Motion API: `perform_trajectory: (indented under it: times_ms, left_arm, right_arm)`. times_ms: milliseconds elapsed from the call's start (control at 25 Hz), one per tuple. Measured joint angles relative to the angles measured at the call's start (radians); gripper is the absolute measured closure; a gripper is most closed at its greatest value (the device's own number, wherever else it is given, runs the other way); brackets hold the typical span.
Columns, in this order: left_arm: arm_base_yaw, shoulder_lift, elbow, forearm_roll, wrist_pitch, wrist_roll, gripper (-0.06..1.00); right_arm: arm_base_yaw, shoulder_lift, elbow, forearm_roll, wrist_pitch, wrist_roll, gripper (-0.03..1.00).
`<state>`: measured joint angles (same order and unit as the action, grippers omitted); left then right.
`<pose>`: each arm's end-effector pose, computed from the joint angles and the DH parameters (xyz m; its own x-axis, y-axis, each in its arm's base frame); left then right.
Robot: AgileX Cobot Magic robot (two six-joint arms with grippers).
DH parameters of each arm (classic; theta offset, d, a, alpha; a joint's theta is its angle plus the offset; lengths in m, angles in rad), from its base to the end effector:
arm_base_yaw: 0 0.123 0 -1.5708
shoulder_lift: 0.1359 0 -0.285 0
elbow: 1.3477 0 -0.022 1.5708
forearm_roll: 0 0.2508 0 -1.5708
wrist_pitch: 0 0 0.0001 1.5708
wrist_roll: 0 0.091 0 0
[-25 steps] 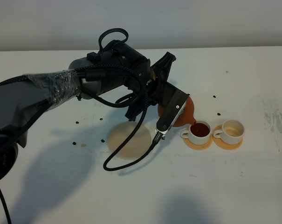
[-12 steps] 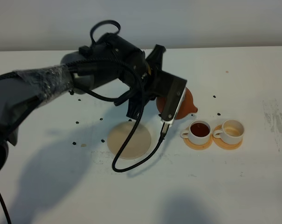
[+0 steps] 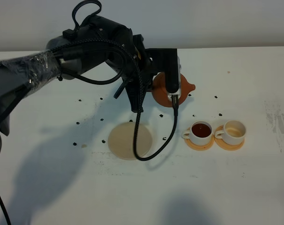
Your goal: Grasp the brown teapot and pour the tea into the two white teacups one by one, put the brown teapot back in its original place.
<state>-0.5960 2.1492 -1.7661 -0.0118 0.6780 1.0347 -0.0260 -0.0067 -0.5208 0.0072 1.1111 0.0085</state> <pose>0.4002 -0.2723 0.2109 0.1279 0.9463 -0.2968 0.8781 0.0311 0.4774 -0.0104 0.0009 0.2789 -0.4758 0.0241 -0.8792 0.0259 0.9996 0.0134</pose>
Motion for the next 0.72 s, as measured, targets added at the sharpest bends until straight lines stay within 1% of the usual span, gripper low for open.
perform_trajectory:
  times_ms: [120,200,480,600,720]
  left_arm:
    - [0.004,0.005,-0.001,-0.006,-0.007,-0.072,0.86]
    - [0.007,0.012,-0.002,-0.007,-0.010,-0.098,0.86]
    - [0.011,0.018,-0.002,-0.078,-0.009,-0.152,0.86]
    - [0.011,0.018,-0.002,-0.106,-0.008,-0.160,0.86]
    - [0.011,0.018,-0.002,-0.112,-0.008,-0.161,0.86]
  right_arm:
    - [0.000,0.000,0.000,0.000,0.000,0.000,0.74]
    - [0.000,0.000,0.000,0.000,0.000,0.000,0.74]
    - [0.000,0.000,0.000,0.000,0.000,0.000,0.74]
    - [0.000,0.000,0.000,0.000,0.000,0.000,0.74]
    - [0.000,0.000,0.000,0.000,0.000,0.000,0.74]
